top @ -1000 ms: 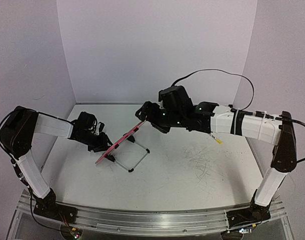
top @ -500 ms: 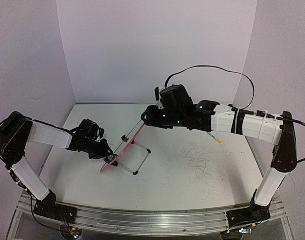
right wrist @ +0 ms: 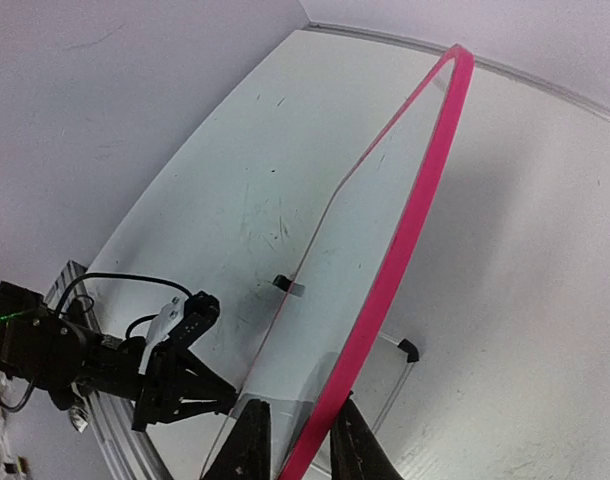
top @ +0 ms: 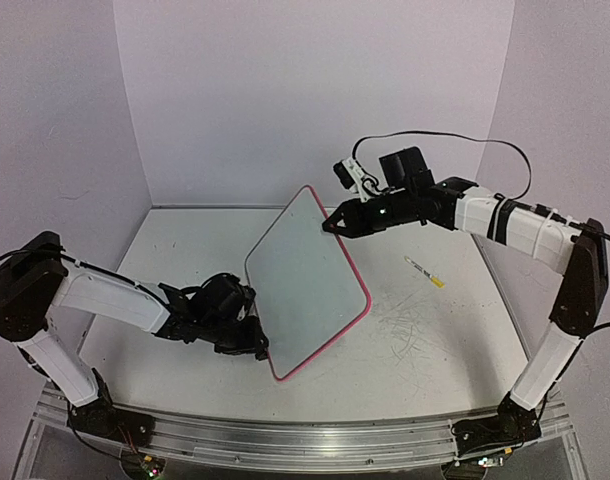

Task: Write a sentence on the whiteboard
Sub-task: Adjust the whiteboard at the center of the board.

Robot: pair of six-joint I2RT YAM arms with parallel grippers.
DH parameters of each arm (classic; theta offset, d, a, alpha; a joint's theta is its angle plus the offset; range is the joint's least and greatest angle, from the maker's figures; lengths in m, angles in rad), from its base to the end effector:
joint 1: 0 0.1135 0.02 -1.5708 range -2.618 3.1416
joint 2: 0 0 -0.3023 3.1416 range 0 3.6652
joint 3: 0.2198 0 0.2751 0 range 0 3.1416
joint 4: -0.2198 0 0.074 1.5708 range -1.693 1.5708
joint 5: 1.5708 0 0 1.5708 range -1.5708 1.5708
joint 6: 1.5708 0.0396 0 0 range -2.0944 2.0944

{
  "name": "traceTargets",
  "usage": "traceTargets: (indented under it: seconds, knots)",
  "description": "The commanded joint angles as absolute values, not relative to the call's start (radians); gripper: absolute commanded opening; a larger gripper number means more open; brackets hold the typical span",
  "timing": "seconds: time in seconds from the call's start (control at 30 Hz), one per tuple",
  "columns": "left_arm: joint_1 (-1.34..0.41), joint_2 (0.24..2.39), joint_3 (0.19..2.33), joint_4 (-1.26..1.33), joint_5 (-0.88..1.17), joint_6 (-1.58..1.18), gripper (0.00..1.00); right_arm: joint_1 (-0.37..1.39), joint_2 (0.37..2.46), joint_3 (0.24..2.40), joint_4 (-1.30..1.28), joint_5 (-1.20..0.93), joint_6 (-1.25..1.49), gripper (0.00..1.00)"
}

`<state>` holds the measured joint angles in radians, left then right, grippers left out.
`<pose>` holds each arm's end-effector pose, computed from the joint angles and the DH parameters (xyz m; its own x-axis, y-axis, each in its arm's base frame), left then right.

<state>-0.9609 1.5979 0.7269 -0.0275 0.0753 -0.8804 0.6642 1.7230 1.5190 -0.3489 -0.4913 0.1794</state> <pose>0.1795 -0.2621 0.1601 -0.9363 -0.0023 -0.3512 0.1921 0.8337 -0.5177 0.3299 0.2820 0.3595 -0.5603 -0.2388 -0.7931 -0.7721 0.4974 0.3956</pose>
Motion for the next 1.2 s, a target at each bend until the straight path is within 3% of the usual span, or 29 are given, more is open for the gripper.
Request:
traceTargets:
  seconds: [0.0,0.23,0.33,0.4,0.57,0.77,0.93,1.17]
  knots:
    - [-1.021,1.627,0.796,0.045,0.053,-0.898,0.22,0.672,1.794,1.545,-0.469,-0.517,-0.182,0.0]
    - [-0.911,1.399,0.761,-0.056,0.01,-0.793,0.39,0.629,1.896,1.705,-0.681,-0.706,-0.274,0.0]
    - [-0.803,1.285,0.734,-0.057,0.033,-0.754,0.62,0.627,1.925,1.76,-0.772,-0.722,-0.317,0.0]
    - [-0.738,1.247,0.741,-0.062,0.051,-0.715,0.68,0.627,1.933,1.777,-0.768,-0.679,-0.295,0.0]
    - [-0.671,1.282,0.751,-0.076,0.133,-0.668,0.67,0.627,1.989,1.836,-0.764,-0.699,-0.272,0.03]
    - [-0.72,1.234,0.656,-0.035,0.199,-0.644,0.61,0.628,1.975,1.817,-0.743,-0.647,-0.281,0.04]
    - [-0.861,1.13,0.626,-0.173,0.07,-0.645,0.63,0.648,1.981,1.847,-0.739,-0.584,-0.246,0.07]
    - [-0.987,1.233,0.607,-0.249,-0.041,-0.748,0.59,0.676,1.973,1.841,-0.727,-0.513,-0.245,0.08]
